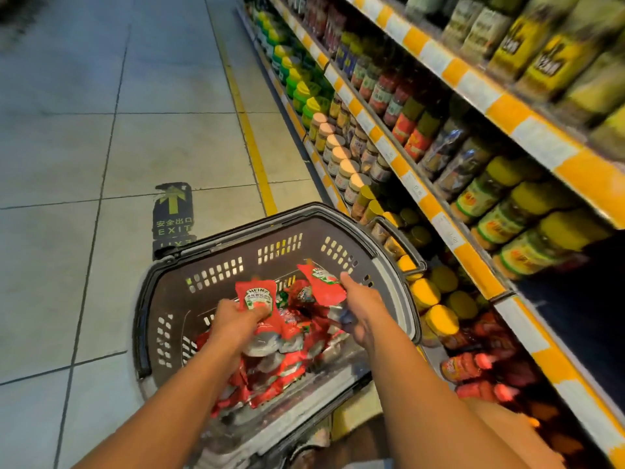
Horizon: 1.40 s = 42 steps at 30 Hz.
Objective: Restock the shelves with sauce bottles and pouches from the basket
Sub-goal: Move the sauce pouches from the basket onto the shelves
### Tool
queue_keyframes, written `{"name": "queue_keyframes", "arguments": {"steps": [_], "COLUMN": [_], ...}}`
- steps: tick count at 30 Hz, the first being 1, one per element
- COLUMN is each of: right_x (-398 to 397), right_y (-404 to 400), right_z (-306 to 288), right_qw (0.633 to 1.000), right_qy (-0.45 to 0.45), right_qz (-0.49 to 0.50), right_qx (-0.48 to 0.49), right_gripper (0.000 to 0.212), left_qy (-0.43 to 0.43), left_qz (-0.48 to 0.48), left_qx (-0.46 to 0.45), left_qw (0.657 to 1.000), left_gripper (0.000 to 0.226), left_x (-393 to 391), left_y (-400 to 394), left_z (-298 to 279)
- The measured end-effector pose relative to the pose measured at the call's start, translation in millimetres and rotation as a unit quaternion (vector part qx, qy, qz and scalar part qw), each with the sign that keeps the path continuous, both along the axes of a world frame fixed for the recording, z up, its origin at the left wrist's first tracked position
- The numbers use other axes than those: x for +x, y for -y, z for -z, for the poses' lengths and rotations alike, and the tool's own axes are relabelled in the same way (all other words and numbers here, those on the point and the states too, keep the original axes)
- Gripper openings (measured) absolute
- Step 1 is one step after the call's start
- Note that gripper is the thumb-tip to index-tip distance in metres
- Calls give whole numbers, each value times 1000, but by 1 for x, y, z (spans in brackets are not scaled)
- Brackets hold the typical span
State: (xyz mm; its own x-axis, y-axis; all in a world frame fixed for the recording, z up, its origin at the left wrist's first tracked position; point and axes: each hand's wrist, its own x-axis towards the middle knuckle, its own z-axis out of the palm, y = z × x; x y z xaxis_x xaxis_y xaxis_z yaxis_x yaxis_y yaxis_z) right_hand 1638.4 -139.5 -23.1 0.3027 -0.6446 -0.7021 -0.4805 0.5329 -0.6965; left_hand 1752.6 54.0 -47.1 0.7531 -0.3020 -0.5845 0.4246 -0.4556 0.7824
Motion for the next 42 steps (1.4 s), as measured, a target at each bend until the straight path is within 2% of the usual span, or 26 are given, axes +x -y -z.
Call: {"name": "queue_keyframes", "arguments": {"steps": [3,8,13,15,19,26,32,35,39,42], "right_x": [-20,-71,-146,-183,-251,-342,-396,-408,-412,-410], "right_y": [9,5,1,3,5,2,15,29,54,68], "right_z": [-34,-104,-149,-155,-156,-147,-137,-135,-134,-129], "right_qw": [997,976,939,938,934,926,920,910,903,906], "right_qy": [65,204,326,327,328,314,231,207,165,144], "right_qz": [38,73,104,114,142,203,285,318,346,345], "right_qx": [-9,29,37,15,-6,-60,-138,-171,-194,-197], "right_gripper": [49,22,26,31,56,57,34,33,26,46], "left_qy": [11,6,-9,-18,-26,-51,-33,-44,-32,-30], "left_qz": [3,12,56,95,181,310,407,411,434,448], "left_qx": [-52,-149,-228,-251,-266,-248,-242,-236,-231,-217], "left_qw": [999,989,972,963,946,916,880,879,870,867], "left_gripper": [18,41,34,38,38,24,13,32,31,22], "left_x": [-3,-22,-58,-77,-118,-192,-254,-278,-297,-302], "left_y": [11,40,74,85,110,161,212,240,272,293], "left_z": [-35,-77,-113,-123,-139,-156,-162,-162,-163,-163]}}
